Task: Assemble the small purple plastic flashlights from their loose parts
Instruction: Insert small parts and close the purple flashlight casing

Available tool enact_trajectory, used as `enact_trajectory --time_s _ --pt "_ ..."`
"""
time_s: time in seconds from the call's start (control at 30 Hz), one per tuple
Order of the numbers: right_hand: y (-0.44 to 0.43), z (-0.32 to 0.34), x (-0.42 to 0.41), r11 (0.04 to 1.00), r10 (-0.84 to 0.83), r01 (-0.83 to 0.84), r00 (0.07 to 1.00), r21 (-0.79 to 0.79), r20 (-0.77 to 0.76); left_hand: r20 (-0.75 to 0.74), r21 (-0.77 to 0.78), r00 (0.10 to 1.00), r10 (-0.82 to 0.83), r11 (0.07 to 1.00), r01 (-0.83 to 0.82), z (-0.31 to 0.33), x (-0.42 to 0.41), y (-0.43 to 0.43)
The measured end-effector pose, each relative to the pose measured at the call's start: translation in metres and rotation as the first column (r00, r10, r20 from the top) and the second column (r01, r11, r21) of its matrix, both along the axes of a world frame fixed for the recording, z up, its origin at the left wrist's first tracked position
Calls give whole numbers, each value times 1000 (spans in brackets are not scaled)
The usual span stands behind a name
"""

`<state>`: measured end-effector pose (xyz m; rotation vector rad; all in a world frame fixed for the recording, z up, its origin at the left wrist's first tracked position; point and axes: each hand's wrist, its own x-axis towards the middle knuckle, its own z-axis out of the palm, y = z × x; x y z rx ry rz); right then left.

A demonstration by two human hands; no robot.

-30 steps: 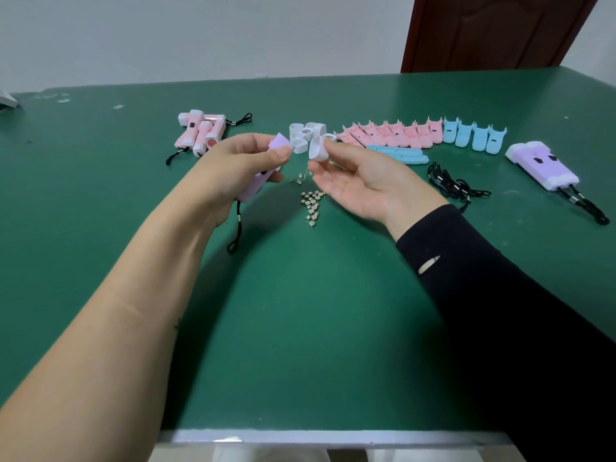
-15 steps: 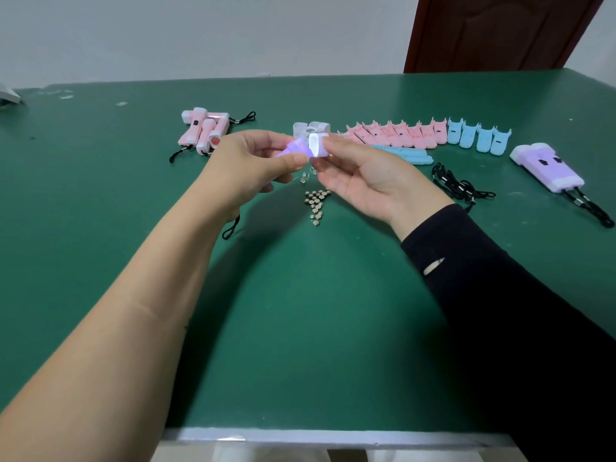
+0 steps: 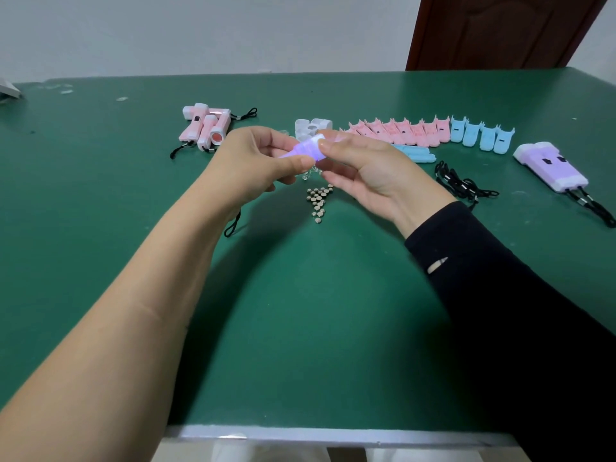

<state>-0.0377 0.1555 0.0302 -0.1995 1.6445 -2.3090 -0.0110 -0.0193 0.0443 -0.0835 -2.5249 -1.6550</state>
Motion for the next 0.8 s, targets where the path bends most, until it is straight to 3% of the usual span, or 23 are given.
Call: enact_trajectory --time_s 0.37,0.8 --pt "-2 -1 3 987 -32 59 984 149 -176 48 -1 999 -16 1000 16 4 1 -3" --pt "-5 0 8 983 -87 125 963 135 -256 26 -8 999 -28 1000 28 10 4 -6"
